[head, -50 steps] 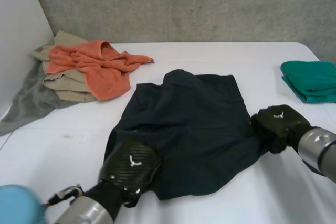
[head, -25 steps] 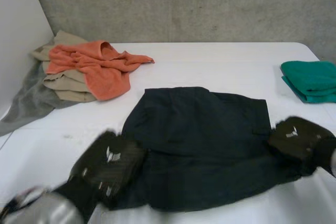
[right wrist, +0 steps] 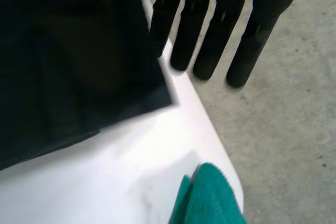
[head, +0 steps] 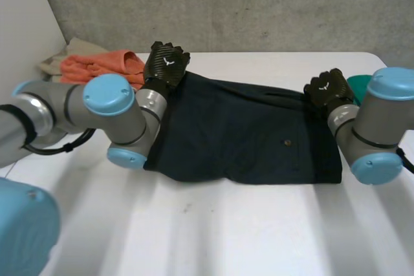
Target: Fold the laundry.
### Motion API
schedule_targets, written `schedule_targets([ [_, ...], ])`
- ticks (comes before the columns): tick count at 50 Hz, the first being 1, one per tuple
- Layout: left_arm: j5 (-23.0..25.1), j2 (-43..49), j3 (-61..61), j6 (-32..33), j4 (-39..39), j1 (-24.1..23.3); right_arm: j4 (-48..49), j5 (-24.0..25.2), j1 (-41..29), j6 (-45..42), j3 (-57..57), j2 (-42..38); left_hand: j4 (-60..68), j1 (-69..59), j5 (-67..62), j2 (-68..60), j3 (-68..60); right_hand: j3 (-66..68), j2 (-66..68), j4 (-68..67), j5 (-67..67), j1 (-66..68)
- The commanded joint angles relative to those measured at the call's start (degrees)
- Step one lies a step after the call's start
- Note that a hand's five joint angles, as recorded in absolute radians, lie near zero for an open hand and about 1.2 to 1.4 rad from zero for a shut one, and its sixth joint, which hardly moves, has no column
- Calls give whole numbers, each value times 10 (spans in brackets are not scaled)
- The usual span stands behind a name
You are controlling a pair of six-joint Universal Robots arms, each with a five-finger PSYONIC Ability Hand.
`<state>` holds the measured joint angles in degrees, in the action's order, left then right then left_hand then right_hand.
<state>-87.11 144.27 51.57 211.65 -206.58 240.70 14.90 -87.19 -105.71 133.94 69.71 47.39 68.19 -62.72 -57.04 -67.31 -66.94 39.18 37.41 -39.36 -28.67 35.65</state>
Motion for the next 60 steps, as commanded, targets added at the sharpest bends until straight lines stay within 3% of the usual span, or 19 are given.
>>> schedule_targets([
  [1,1,40,-53,-6,-25,-8,77,-58,-15,6,-54,-48,-566,511,554,557,553,-292,-274,294,287,-256],
  [6,-3,-26,13,-10,-26,-16,44,-60,-9,38,4,32,-582,527,570,573,569,-292,-274,294,287,-256],
  [12,-3,-170,175,-30,-24,-14,-137,30,-2,106,94,160,-582,527,570,573,569,-292,-274,294,287,-256],
  [17,1,-246,284,-68,-25,-15,-227,69,48,147,161,176,-582,527,570,573,569,-261,-243,263,256,-225],
  [23,6,-289,374,-104,-33,-17,-164,108,81,151,248,177,-582,527,570,573,569,-207,-189,209,202,-172],
  [32,5,-287,409,-113,-34,-21,-76,116,80,156,264,142,-582,527,570,573,569,-76,-58,78,71,-41],
  [34,3,-287,409,-113,-33,-21,-73,115,78,156,262,132,-582,527,570,573,569,292,310,-291,-297,328],
  [35,2,-287,410,-114,-34,-22,-59,113,81,158,268,132,-582,527,570,573,569,407,425,-405,-412,442],
  [40,0,-297,416,-113,-32,-22,2,104,100,161,304,175,-582,527,570,573,569,408,426,-406,-413,444],
  [43,2,-322,426,-114,-33,-21,2,113,151,155,328,247,-582,527,570,573,569,408,426,-406,-413,444],
  [48,3,-350,446,-117,-32,-20,-24,133,219,128,324,269,-582,527,570,573,569,408,426,-406,-413,444],
  [52,4,-377,468,-123,-32,-17,-50,131,241,7,296,264,-582,527,570,573,569,408,426,-406,-413,444],
  [57,5,-388,477,-129,-32,-17,-46,145,199,-87,285,264,-582,527,570,573,569,408,426,-406,-413,444],
  [60,5,-392,477,-130,-33,-17,-1,173,48,-90,260,262,-582,527,570,573,569,408,426,-406,-413,444],
])
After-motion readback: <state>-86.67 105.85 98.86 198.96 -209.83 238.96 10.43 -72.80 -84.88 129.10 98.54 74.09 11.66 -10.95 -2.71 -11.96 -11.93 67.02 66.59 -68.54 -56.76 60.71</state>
